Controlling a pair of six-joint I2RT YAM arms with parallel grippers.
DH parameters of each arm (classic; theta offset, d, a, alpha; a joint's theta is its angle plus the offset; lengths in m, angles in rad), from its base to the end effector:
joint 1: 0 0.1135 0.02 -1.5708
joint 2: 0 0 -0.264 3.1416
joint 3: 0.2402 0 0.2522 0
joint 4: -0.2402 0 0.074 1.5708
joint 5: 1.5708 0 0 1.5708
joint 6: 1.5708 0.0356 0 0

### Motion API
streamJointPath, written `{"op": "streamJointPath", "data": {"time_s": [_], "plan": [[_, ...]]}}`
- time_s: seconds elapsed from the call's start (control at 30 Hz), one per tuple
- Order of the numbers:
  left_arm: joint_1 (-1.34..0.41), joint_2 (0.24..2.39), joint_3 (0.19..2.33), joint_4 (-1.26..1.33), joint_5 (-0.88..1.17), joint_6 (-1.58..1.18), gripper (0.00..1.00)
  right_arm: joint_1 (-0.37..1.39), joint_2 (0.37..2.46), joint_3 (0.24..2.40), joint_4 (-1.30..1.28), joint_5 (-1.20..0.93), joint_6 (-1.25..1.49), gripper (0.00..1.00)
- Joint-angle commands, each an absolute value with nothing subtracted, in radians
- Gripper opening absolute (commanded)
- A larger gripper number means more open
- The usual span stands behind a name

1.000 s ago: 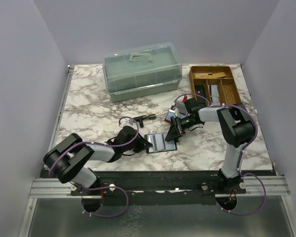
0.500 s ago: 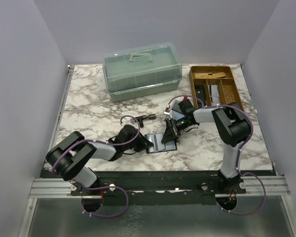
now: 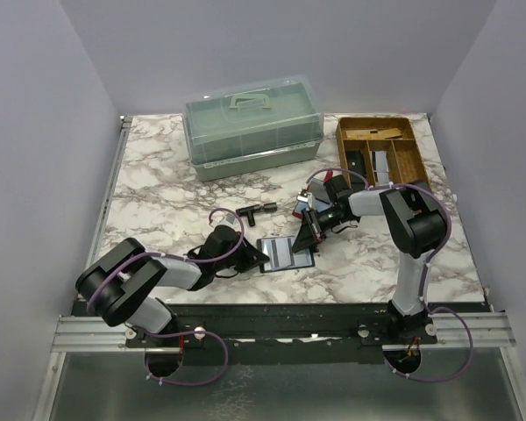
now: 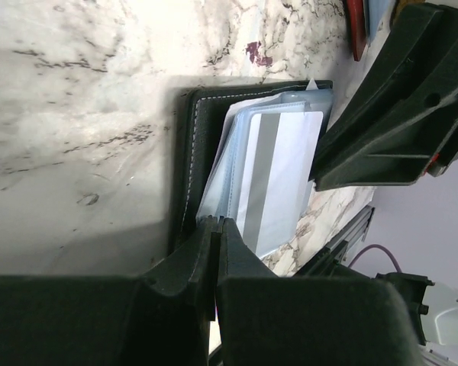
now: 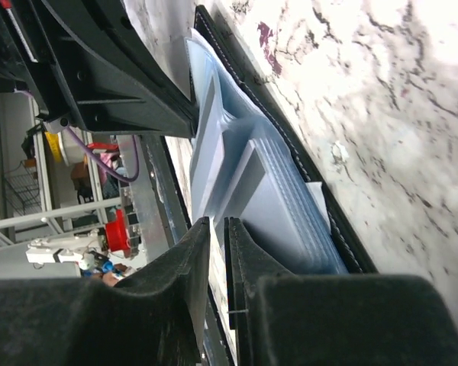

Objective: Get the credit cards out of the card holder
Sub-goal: Remove the credit card from the card holder.

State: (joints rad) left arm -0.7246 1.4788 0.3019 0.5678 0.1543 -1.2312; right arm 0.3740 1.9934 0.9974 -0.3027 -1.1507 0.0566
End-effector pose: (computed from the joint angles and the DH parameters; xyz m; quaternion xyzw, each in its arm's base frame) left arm 0.1721 -0.1597 0.1107 -0.1870 0.8647 -0.4206 0.2010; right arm 0.3005 0.1529 0.0960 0.2042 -0.8091 -0.5510 0.0040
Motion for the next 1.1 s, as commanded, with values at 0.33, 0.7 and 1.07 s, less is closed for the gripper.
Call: {"op": "streamJointPath", "data": {"time_s": [0.33,0.7,1.07], "plan": [[-0.703,1.505,0.299,0.44,0.167,-1.172,0.0,0.395,2.003,1.001,-0.276,-1.191,0.056,0.62],[-0.719,1.515,0.308,0.448,0.161,-1.187,0.0,0.457,1.968,0.961,-0.189,-1.133,0.058,0.6],[-0.731,1.53,0.321,0.449,0.16,-1.187,0.0,0.455,1.996,0.99,-0.211,-1.152,0.122,0.25]]}}
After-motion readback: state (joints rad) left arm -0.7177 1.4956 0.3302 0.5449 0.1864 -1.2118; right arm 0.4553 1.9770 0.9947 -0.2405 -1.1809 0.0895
